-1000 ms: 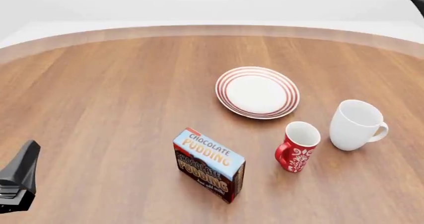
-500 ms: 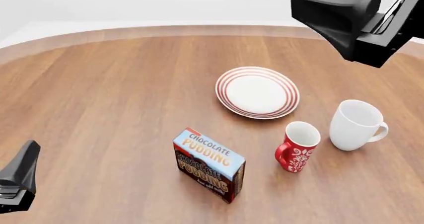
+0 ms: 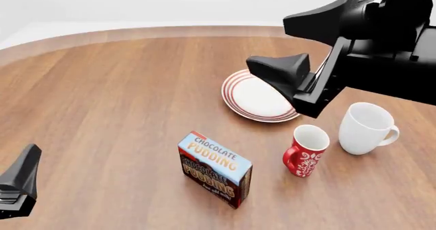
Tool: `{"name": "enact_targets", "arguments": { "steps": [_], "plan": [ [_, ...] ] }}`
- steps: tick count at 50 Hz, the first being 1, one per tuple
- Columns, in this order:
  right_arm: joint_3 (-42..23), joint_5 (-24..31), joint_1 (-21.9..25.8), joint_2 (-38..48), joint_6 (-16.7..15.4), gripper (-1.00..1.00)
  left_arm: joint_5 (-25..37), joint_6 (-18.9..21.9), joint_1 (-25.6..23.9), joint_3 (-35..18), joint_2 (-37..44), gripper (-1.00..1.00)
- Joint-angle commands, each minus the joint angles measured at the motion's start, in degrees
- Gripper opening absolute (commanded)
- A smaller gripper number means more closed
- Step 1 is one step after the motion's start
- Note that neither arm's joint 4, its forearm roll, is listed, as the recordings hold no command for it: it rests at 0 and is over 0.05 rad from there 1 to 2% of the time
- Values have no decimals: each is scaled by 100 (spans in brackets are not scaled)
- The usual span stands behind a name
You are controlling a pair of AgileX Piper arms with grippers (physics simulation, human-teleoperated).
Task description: Put the chocolate pudding to the right of the plate.
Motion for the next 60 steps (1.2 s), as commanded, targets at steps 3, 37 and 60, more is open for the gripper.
{"name": "enact_targets", "arguments": {
  "steps": [3,37,60],
  "plan": [
    [327,-170,95,157,95,100,0,0,0,0,0,100],
    [976,-749,161,327,343,100,0,0,0,0,0,100],
    [1451,-1582,470,1104,739,100,0,0,0,0,0,100]
  ]
}}
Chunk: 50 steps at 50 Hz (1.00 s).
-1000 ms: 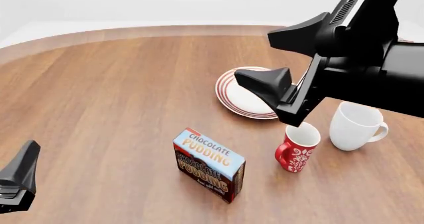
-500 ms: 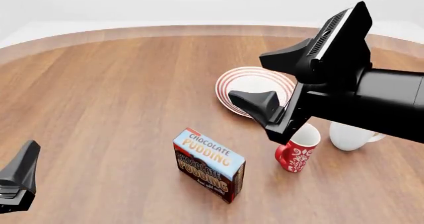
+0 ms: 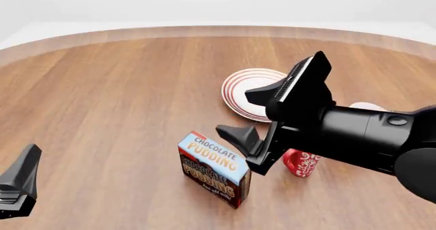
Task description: Put the chocolate pudding to the right of the plate.
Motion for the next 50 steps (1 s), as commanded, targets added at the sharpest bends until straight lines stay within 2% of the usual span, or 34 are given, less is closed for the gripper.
{"name": "enact_targets", "arguments": {
  "steps": [1,3,4,15,29,50],
  "plan": [
    [117,-249,71,250,118,100,0,0,0,0,0,100],
    [128,-275,70,255,133,100,0,0,0,0,0,100],
    [132,-307,101,275,262,100,0,0,0,0,0,100],
    [353,-485,-76,283,231,100,0,0,0,0,0,100],
    [717,-813,-212,405,443,100,0,0,0,0,0,100],
    [621,-1020,-73,867,638,100,0,0,0,0,0,100]
  ]
}}
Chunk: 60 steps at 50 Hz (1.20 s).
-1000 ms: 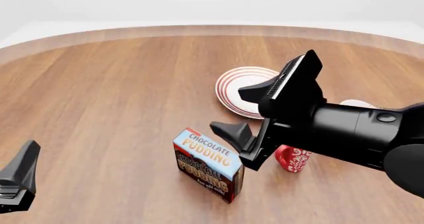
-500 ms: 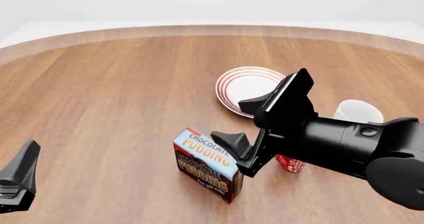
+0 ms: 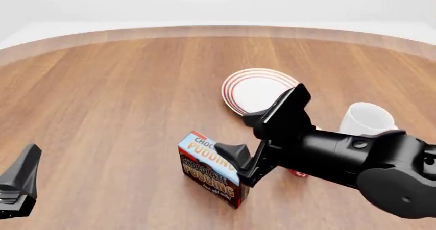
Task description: Put the chocolate pudding to the right of the plate.
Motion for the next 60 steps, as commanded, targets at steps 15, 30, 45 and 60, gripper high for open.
{"name": "enact_targets", "arguments": {
  "steps": [15,30,45,60],
  "plan": [
    [228,-401,12,396,205,100,0,0,0,0,0,100],
    [333,-651,-105,636,210,100,0,0,0,0,0,100],
    [278,-628,-33,736,208,100,0,0,0,0,0,100],
    [260,-782,55,945,298,100,0,0,0,0,0,100]
  ]
}}
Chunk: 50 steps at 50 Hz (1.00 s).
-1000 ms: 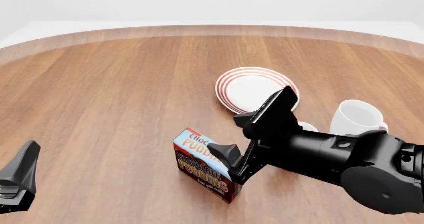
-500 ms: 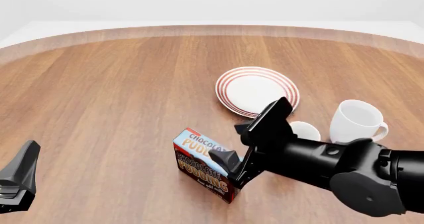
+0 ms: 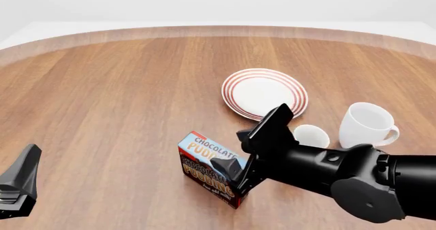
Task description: Put the chocolate pudding to the right of the plate.
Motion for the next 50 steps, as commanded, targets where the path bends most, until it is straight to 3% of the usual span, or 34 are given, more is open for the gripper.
{"name": "enact_targets", "arguments": {
  "steps": [1,50],
  "plan": [
    [-2,-110,40,166,55,100,0,0,0,0,0,100],
    [110,-455,-7,683,32,100,0,0,0,0,0,100]
  ]
}}
